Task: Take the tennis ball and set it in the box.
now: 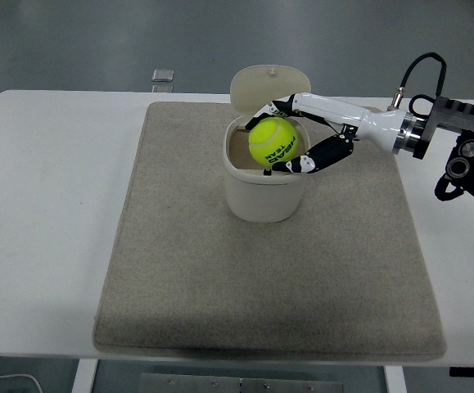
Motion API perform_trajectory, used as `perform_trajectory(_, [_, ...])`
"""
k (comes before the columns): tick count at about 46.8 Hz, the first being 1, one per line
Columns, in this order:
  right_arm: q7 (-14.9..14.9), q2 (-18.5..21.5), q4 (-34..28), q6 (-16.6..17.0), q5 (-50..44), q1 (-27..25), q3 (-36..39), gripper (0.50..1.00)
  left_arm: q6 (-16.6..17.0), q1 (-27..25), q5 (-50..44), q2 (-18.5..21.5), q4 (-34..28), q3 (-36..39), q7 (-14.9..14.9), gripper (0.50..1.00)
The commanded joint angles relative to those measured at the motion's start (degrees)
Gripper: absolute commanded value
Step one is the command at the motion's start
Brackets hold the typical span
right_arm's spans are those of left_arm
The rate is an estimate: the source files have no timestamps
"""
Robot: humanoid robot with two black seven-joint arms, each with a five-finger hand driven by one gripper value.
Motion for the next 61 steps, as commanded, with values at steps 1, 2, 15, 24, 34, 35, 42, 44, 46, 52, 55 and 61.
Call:
perform_trajectory(1, [0.0,-0.02,0.0,0.17,0.0,-0.01,-0.01,0.827,0.04,0.0,0.0,0.0,0.0,-0.01,-0.02,0.992])
perform_trajectory(2, [0.0,-0.11,0.0,0.26,0.0,-0.01,-0.01,0.827,0.04,0.0,0.0,0.0,0.0,-0.01,-0.02,0.992])
perform_trajectory(15, [0.0,-0.2,0.0,0.52,0.09,-0.36,-0.01,0.856,0.04,0.0,0.0,0.0,0.0,-0.01,-0.01,0.992])
perform_trajectory(24, [0.0,-0.2,0.0,0.61,0.09,-0.36,-0.01,0.86,0.04,0.0,0.0,0.0,0.0,-0.01,0.07,0.992])
perform_trajectory(34, [0.09,-0.99,0.09,1.48,0.35,-0.36,0.16,0.86,0.04,0.0,0.0,0.0,0.0,-0.01,-0.02,0.992])
perform_trajectory(35, [0.09,-1.16,0.09,2.01,0.35,-0.45,0.25,0.86,0.04,0.0,0.0,0.0,0.0,-0.01,-0.02,0.992])
perform_trajectory(42, [0.27,-2.56,0.09,7.72,4.03,-0.45,1.48,0.86,0.04,0.0,0.0,0.0,0.0,-0.01,-0.02,0.992])
perform_trajectory(44, [0.27,-3.71,0.09,8.95,6.84,-0.45,1.39,0.86,0.04,0.0,0.0,0.0,0.0,-0.01,-0.02,0.992])
perform_trajectory(46, [0.18,-4.67,0.09,10.01,9.39,-0.45,1.3,0.86,0.04,0.0,0.0,0.0,0.0,-0.01,0.07,0.992])
perform_trajectory(52, [0.09,-7.22,0.09,13.0,13.45,-0.45,1.3,0.86,0.04,0.0,0.0,0.0,0.0,0.08,0.07,0.992])
perform_trajectory(55, [0.09,-8.19,-0.17,13.44,14.85,-0.89,1.3,0.86,0.04,0.0,0.0,0.0,0.0,0.08,-0.02,0.992])
perform_trajectory(61, [0.0,-8.9,-2.89,13.35,19.07,-1.77,1.22,0.858,-0.05,0.0,0.0,0.0,0.0,-0.01,0.07,0.992])
